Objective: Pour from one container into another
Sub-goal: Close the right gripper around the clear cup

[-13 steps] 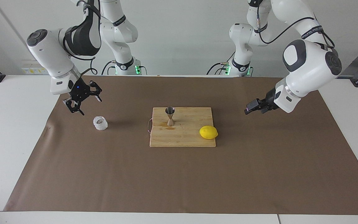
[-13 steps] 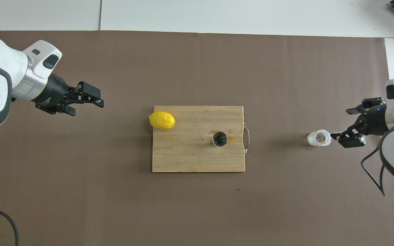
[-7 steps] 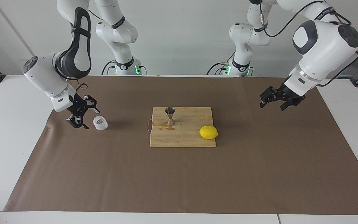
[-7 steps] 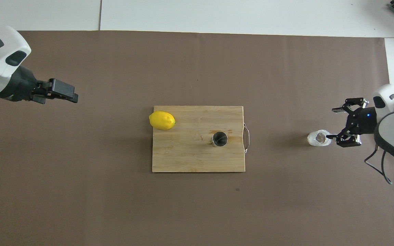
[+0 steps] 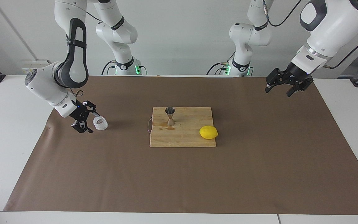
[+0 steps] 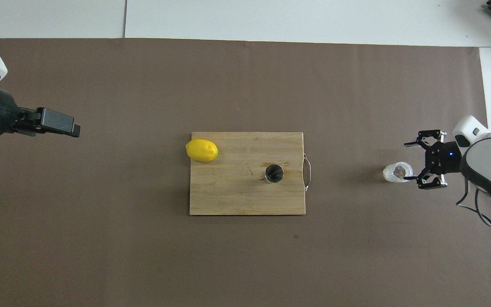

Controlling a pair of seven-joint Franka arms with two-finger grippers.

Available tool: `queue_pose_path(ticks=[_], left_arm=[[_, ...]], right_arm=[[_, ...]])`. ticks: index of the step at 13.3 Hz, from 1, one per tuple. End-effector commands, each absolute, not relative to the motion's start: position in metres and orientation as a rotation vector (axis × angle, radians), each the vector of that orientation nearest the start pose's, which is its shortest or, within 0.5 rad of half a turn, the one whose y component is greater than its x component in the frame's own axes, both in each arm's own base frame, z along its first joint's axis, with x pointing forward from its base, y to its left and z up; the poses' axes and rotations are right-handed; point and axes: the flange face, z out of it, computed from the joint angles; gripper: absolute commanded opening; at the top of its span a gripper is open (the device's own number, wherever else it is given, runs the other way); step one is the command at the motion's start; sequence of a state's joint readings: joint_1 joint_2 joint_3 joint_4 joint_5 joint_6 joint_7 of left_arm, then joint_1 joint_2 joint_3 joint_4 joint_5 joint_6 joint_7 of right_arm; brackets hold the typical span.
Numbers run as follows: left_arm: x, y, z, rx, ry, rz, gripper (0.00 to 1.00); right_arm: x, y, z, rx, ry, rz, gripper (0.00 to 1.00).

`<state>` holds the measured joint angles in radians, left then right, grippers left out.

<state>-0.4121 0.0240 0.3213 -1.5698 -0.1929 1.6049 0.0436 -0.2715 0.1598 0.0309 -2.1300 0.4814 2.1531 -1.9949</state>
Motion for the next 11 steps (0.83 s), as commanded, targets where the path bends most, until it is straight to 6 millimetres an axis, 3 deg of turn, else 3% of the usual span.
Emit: queue_pose_path(ticks=[1, 6, 9, 11], left_arm=[[0.551, -0.069, 0.622, -3.298, 0.234, -0.004, 1.0], [0.55, -0.071, 0.616, -3.269, 0.182, 0.003, 1.0], [0.546, -0.067, 0.61, -3.223, 0.012, 0.016, 1.0], [0.546, -0.06, 0.605, -3.217, -0.014, 0.014, 1.0]], right_arm=[[0.529, -0.113, 0.324, -2.048, -1.867, -0.427, 1.0], [0.526, -0.115, 0.321, -1.989, -1.909, -0.429, 1.0], [0.522, -0.139, 0.296, -1.976, -1.909, -0.43, 1.0], [0.521, -0.141, 0.29, -1.968, -1.907, -0.426, 1.0]])
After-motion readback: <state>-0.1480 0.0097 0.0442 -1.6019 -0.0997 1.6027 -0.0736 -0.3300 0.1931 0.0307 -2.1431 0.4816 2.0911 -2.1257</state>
